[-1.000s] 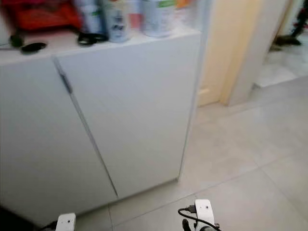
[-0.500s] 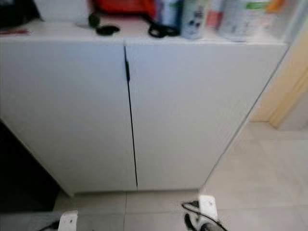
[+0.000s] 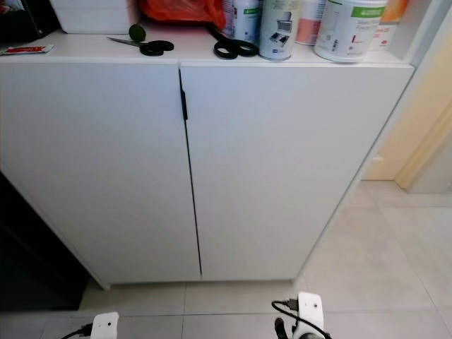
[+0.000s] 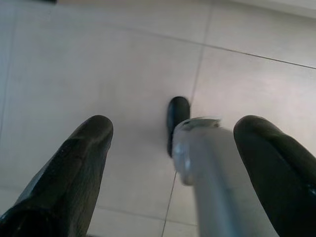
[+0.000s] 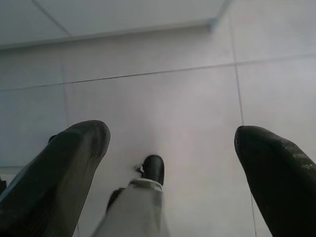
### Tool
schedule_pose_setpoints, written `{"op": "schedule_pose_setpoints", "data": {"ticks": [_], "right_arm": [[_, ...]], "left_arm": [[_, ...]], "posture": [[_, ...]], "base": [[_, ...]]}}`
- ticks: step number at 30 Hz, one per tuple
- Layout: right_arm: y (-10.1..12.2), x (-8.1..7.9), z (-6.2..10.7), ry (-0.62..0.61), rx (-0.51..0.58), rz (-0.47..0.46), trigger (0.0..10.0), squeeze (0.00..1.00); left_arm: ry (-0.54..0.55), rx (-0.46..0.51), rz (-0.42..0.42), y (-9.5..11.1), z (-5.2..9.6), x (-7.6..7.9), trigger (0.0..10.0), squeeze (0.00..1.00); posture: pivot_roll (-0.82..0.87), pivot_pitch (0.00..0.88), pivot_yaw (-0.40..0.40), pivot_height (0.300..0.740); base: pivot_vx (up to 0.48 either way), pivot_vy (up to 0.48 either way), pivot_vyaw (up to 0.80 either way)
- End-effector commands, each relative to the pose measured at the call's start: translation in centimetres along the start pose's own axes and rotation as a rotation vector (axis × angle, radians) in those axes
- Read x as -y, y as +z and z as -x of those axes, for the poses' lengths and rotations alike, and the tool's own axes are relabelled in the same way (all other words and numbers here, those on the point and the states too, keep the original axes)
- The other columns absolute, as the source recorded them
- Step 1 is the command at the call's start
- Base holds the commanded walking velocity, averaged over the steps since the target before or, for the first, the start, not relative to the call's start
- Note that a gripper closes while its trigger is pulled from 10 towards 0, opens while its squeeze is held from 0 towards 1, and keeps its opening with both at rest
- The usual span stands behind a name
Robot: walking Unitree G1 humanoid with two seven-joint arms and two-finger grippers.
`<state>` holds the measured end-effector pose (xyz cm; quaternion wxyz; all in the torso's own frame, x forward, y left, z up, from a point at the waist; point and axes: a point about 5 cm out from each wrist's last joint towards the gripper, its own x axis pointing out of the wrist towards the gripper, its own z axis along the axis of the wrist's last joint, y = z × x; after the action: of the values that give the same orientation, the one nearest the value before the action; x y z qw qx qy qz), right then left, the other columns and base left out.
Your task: Restocking fridge
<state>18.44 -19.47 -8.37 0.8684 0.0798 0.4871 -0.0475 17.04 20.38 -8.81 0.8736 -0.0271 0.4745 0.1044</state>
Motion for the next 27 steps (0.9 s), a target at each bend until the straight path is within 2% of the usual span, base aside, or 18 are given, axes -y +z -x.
{"op": "schedule_pose_setpoints", "data": {"ticks": [1,5,9,27], "right_arm": [[0.17,-0.25,-0.05,0.002,0.008,-0.012,10.0,0.00],[0.04,-0.26,-0.05,-0.004,0.004,-0.024,10.0,0.00],[-0.16,-0.31,-0.05,-0.012,-0.001,-0.058,10.0,0.00],[0.29,-0.43,-0.10,-0.010,0.005,-0.069,10.0,0.00]], "left_arm": [[0.004,-0.031,-0.001,-0.96,0.14,-0.32,10.0,0.00],[0.004,-0.034,-0.005,-1.02,0.15,-0.38,10.0,0.00],[0.003,-0.038,-0.011,-1.06,0.15,-0.44,10.0,0.00],[0.006,-0.029,0.008,-0.62,0.08,-0.40,10.0,0.00]], "posture": [[-0.05,0.000,-0.023,0.740],[-0.05,0.000,-0.020,0.740],[-0.05,0.000,-0.017,0.740],[-0.03,0.000,-0.027,0.740]], "base": [[0.000,0.000,0.80],[0.000,0.000,0.80],[0.000,0.000,0.00],[0.000,0.336,0.00]]}}
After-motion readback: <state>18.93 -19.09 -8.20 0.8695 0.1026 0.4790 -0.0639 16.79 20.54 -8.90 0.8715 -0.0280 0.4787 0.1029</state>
